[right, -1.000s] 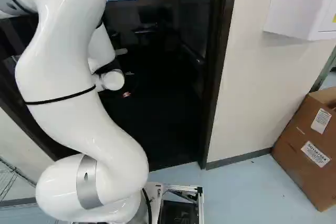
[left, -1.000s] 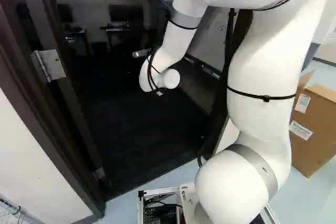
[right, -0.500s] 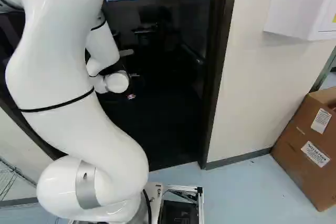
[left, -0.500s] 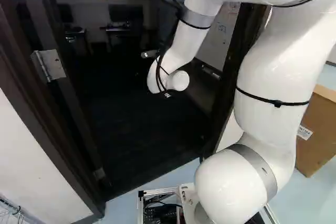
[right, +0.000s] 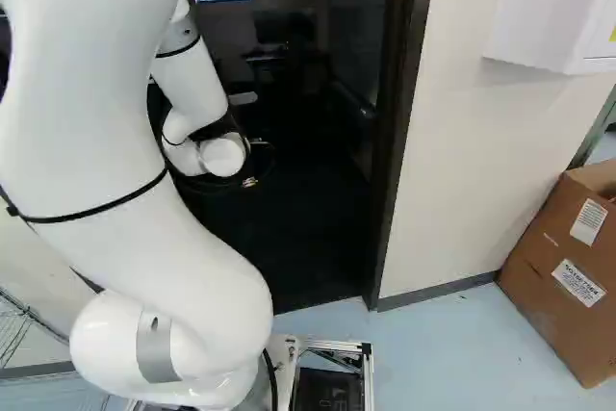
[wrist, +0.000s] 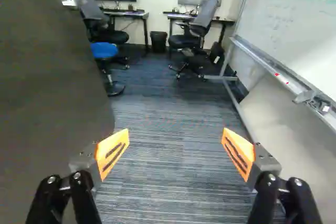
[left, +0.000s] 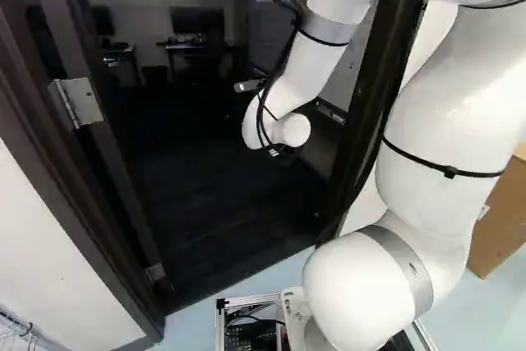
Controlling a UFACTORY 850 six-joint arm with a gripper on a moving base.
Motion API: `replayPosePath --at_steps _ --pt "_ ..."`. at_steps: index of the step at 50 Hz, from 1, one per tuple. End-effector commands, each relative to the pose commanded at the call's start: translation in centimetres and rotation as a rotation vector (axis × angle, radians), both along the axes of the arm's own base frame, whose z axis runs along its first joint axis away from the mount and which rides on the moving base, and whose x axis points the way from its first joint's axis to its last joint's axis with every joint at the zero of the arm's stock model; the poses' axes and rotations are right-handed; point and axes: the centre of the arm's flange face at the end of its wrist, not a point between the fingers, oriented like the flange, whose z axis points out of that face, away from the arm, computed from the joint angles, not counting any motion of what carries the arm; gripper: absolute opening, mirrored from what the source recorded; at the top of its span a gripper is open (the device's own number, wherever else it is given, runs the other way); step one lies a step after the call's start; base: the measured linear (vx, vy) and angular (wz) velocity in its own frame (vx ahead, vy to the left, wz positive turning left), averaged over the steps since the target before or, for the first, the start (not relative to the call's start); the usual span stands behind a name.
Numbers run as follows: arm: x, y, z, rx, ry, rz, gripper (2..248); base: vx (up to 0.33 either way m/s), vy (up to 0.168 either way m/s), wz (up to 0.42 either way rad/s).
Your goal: Open the door and move inside
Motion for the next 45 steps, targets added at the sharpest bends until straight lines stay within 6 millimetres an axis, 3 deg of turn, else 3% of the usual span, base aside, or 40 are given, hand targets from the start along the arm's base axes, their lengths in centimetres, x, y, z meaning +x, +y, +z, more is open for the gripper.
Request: replayPosePath --at_steps 45 --pt "-4.8 -6.5 -0.1 0.0 0.003 -0.146 247 0.0 0.0 0.0"
